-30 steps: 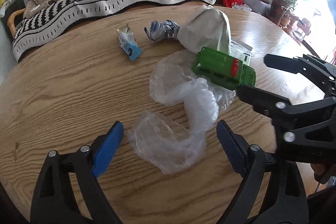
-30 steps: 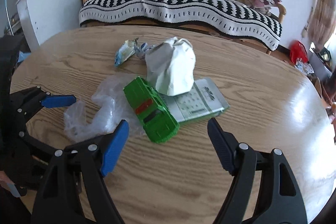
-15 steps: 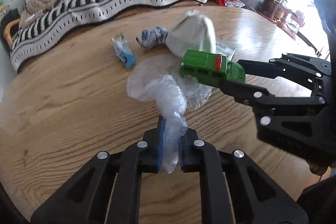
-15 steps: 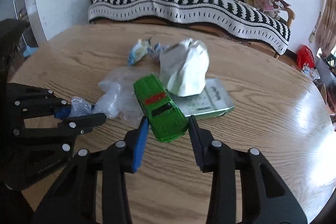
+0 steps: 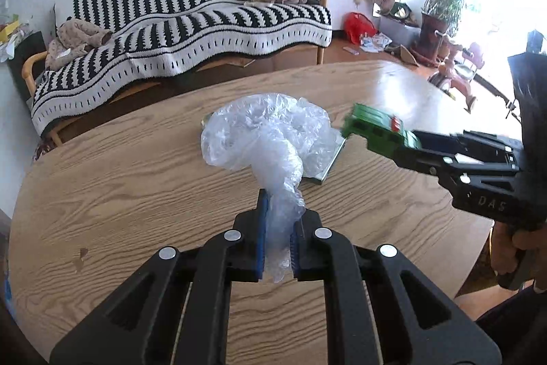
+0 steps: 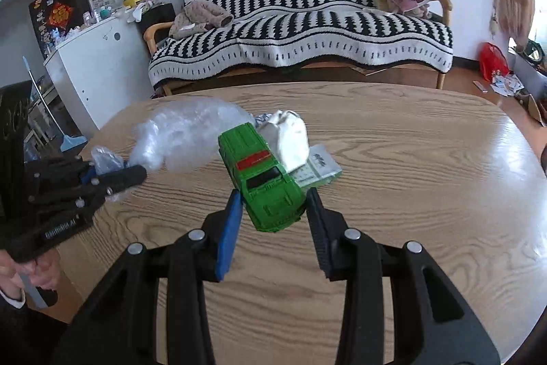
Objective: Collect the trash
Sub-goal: 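Carry plastic bag and toy car over the bin and open both tools to drop them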
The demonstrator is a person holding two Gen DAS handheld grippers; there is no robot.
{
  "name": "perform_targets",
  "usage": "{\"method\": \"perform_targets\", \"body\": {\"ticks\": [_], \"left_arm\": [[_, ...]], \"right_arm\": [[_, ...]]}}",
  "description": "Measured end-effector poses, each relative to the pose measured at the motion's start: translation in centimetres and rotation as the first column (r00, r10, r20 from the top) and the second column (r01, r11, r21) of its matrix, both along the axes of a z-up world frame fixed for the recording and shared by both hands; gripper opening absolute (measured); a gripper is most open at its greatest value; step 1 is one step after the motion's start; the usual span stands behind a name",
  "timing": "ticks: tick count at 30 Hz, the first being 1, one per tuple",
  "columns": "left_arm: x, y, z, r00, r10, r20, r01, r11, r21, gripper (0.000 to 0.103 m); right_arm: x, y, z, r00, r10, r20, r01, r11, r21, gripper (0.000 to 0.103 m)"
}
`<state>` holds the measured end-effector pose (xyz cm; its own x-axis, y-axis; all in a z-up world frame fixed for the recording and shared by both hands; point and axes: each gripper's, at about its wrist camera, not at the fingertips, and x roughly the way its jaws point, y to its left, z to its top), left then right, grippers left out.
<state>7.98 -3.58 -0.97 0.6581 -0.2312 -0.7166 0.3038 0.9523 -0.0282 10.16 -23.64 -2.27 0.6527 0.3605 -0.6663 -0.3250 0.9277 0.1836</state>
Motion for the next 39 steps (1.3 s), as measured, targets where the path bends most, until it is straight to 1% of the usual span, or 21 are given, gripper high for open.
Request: {"method": "perform_targets", "body": {"ticks": [5,8,10,12,14,15,17,19,20,21,24,25,26,27,29,30,32,35,37,38,39], "left_arm": [[-0.1,-2.5,0.7,1.000,-0.026,0.001,0.026,0.999,-0.024,0.010],[-0.3,-5.6,0.9,0.998,-0.069,0.005,0.069,0.997,-0.024,0.010],[-0.6,-8.3,1.1,0.994,-0.108,0.007,0.108,0.993,-0.035,0.010],[-1.0,-11.4,1.1,0.988,-0.155,0.008,0.155,0.987,-0.042,0.010],[-1.6,-14.4,1.1,0.979,-0.203,0.004,0.203,0.978,-0.055,0.010],[-2.1,-16.7,1.0,0.970,-0.242,0.002,0.241,0.968,-0.063,0.010],[-3.1,-20.0,0.7,0.954,-0.300,-0.002,0.299,0.952,-0.069,0.010],[-4.6,-24.0,0.3,0.930,-0.368,-0.004,0.366,0.927,-0.076,0.010],[-5.3,-25.7,0.1,0.918,-0.396,-0.005,0.394,0.915,-0.080,0.010],[-5.9,-27.4,-0.1,0.906,-0.423,-0.007,0.421,0.903,-0.086,0.010],[-8.6,-33.6,-1.4,0.852,-0.523,-0.031,0.517,0.849,-0.112,0.010],[-9.3,-34.9,-1.9,0.837,-0.546,-0.037,0.539,0.835,-0.111,0.010],[-10.5,-36.8,-2.5,0.816,-0.577,-0.045,0.570,0.814,-0.109,0.010],[-11.2,-38.1,-3.0,0.801,-0.597,-0.052,0.590,0.800,-0.109,0.010],[-13.4,-41.6,-4.5,0.755,-0.651,-0.077,0.643,0.758,-0.108,0.010],[-14.1,-42.6,-5.0,0.741,-0.666,-0.086,0.657,0.746,-0.111,0.010],[-15.9,-45.3,-6.5,0.701,-0.704,-0.116,0.693,0.710,-0.122,0.010],[-17.7,-48.3,-8.6,0.652,-0.743,-0.150,0.734,0.668,-0.123,0.010],[-18.6,-49.8,-10.1,0.626,-0.759,-0.182,0.749,0.649,-0.131,0.010],[-18.9,-50.5,-10.6,0.616,-0.763,-0.195,0.754,0.643,-0.134,0.010],[-19.2,-51.1,-11.2,0.607,-0.768,-0.207,0.759,0.637,-0.135,0.010]], "right_arm": [[-2.2,-3.7,0.6,0.998,-0.064,-0.003,0.064,0.998,-0.005,0.039],[-3.9,-7.4,0.9,0.992,-0.127,-0.001,0.126,0.992,-0.013,0.039],[-5.6,-10.6,1.2,0.983,-0.186,0.003,0.186,0.982,-0.021,0.039],[-7.4,-13.8,1.4,0.970,-0.244,0.005,0.244,0.969,-0.031,0.039],[-9.7,-17.6,1.4,0.949,-0.315,0.003,0.315,0.949,-0.033,0.039],[-10.7,-19.2,1.4,0.938,-0.346,0.000,0.345,0.938,-0.031,0.039],[-12.9,-22.5,1.2,0.913,-0.408,-0.002,0.407,0.913,-0.035,0.039],[-15.8,-26.4,0.8,0.877,-0.480,-0.012,0.480,0.877,-0.028,0.039],[-17.5,-28.6,0.5,0.852,-0.522,-0.022,0.522,0.853,-0.024,0.039],[-18.6,-29.9,0.2,0.836,-0.548,-0.026,0.548,0.836,-0.025,0.039],[-23.3,-35.0,-0.9,0.761,-0.647,-0.051,0.647,0.762,-0.022,0.039],[-24.7,-36.3,-1.2,0.735,-0.676,-0.058,0.676,0.737,-0.021,0.039],[-26.2,-37.7,-1.6,0.707,-0.704,-0.064,0.705,0.709,-0.020,0.039],[-27.9,-39.4,-2.0,0.671,-0.737,-0.074,0.738,0.674,-0.018,0.039],[-31.1,-42.2,-2.9,0.599,-0.794,-0.099,0.797,0.604,-0.019,0.039],[-32.4,-43.1,-3.3,0.574,-0.811,-0.110,0.815,0.579,-0.021,0.039],[-35.0,-45.0,-4.3,0.514,-0.847,-0.138,0.852,0.523,-0.040,0.039],[-37.6,-46.7,-5.7,0.452,-0.874,-0.181,0.883,0.467,-0.049,0.039],[-38.9,-47.7,-6.9,0.412,-0.884,-0.220,0.896,0.437,-0.081,0.039],[-39.1,-47.8,-7.2,0.402,-0.885,-0.233,0.898,0.431,-0.088,0.039],[-39.2,-48.3,-7.8,0.383,-0.889,-0.250,0.902,0.419,-0.107,0.039]]}}
